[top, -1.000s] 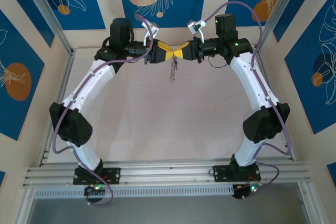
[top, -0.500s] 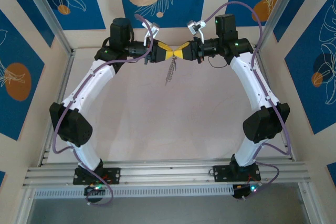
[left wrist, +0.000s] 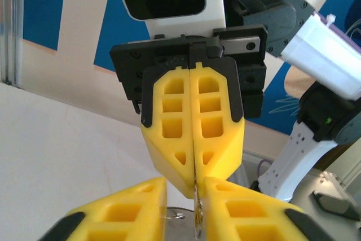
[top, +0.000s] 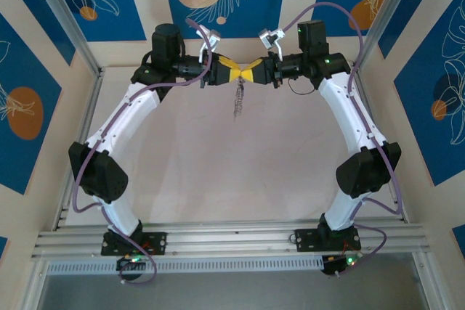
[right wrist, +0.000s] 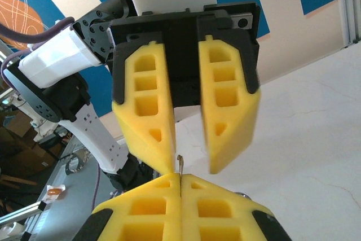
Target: Put the keys on the keyring
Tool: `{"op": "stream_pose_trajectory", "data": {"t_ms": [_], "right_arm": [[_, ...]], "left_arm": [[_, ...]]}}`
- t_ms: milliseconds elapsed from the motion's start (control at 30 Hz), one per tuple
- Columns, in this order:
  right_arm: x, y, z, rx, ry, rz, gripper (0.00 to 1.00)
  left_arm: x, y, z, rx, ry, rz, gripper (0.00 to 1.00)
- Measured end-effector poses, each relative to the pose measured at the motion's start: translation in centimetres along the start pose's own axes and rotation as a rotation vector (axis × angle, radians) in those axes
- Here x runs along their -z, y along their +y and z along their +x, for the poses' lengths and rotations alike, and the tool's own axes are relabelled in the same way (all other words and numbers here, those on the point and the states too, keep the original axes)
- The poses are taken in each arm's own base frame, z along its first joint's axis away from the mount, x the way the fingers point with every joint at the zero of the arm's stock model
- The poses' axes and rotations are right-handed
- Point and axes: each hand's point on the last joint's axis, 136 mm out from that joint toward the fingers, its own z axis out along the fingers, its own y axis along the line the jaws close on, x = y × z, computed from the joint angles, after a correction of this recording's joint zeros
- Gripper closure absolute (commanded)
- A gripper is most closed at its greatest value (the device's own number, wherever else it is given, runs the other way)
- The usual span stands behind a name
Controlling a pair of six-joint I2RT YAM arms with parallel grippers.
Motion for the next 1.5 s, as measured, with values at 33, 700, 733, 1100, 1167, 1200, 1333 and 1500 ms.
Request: {"op": "stream_pose_trajectory", "data": {"t_ms": [33, 700, 733, 1100, 1167, 1200, 1333, 1500], "right_arm": [[0.0, -0.1, 0.0, 0.000, 0.000, 0.004, 1.00], [0.1, -0.3, -0.6, 0.021, -0.014, 0.011, 1.00], [0.1, -0.3, -0.6, 0.023, -0.014, 0.011, 1.00], [0.4, -1.8, 1.8, -0.060, -0.045, 0.058, 0.61], [1.1, -1.8, 2.8, -0.078, -0.070, 0.094, 0.58], [1.3, -1.7, 3.1, -0.080, -0.084, 0.113, 0.58], [2.1, -1.7, 4.3, -0.072, -0.176, 0.222, 0.57], [1.1, -2.5, 7.3, -0.093, -0.259, 0.350, 0.56]], "left_arm": [[0.0, -0.1, 0.0, -0.002, 0.001, 0.003, 0.94], [-0.1, 0.1, 0.7, -0.030, 0.020, -0.017, 1.00], [0.0, 0.0, 0.7, -0.031, 0.019, -0.017, 1.00], [-0.1, 1.1, 2.1, 0.004, -0.009, -0.083, 1.00], [0.0, 1.4, 2.5, 0.020, -0.024, -0.106, 1.00], [0.1, 1.5, 2.6, 0.026, -0.035, -0.117, 1.00], [0.3, 1.6, 2.5, 0.034, -0.084, -0.145, 1.00], [0.3, 1.5, 2.1, 0.052, -0.147, -0.147, 1.00]]}}
